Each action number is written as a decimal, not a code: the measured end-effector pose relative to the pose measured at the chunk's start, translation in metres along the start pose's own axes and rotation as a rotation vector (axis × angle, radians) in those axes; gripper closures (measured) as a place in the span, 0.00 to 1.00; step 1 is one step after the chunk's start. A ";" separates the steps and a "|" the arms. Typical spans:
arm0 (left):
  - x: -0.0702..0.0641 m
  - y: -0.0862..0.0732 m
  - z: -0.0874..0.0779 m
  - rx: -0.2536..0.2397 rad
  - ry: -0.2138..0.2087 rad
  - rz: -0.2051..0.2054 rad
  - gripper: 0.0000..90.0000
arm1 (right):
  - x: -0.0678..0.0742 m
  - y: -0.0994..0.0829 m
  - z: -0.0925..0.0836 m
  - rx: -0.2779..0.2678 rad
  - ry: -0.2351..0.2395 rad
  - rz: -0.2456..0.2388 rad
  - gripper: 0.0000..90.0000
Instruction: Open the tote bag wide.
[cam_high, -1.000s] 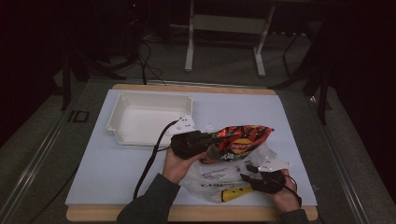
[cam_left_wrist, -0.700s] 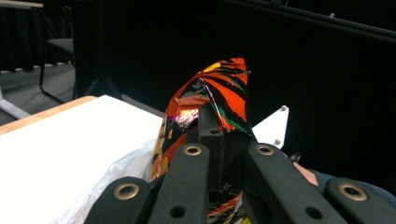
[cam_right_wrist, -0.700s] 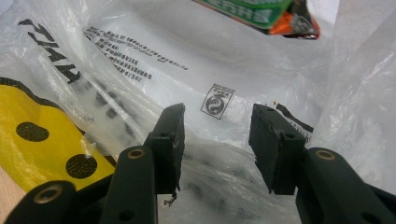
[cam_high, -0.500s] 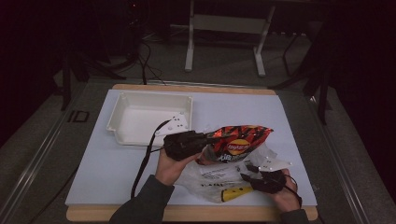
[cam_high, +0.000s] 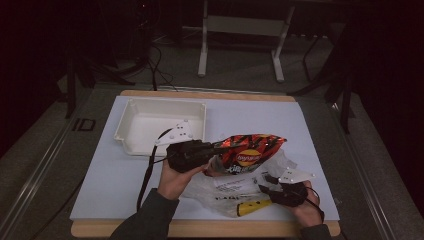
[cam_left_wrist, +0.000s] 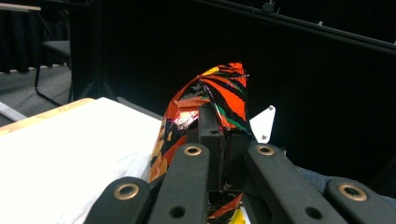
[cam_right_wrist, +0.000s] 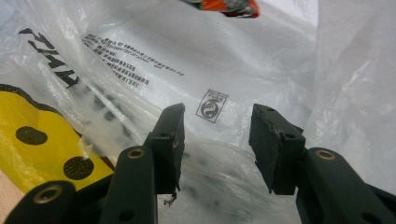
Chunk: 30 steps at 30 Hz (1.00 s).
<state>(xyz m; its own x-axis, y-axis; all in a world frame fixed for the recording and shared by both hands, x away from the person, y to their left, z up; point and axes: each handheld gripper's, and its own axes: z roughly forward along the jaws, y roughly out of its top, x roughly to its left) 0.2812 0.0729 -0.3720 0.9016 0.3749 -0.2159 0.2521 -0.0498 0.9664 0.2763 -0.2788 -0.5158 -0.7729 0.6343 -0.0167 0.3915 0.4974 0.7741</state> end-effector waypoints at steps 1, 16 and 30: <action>0.000 0.000 -0.001 0.002 0.001 0.001 1.00 | 0.000 0.000 0.000 -0.001 -0.002 0.002 0.61; 0.001 0.005 -0.021 -0.014 0.005 0.001 1.00 | -0.001 0.000 -0.002 -0.004 -0.007 0.001 0.61; 0.005 0.011 -0.038 -0.040 0.005 -0.003 1.00 | -0.002 0.000 -0.002 0.002 -0.010 0.007 0.61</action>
<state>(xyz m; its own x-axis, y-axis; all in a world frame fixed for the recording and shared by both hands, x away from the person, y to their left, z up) 0.2751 0.1091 -0.3570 0.8988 0.3801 -0.2184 0.2408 -0.0117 0.9705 0.2766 -0.2816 -0.5143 -0.7652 0.6436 -0.0173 0.3982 0.4942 0.7728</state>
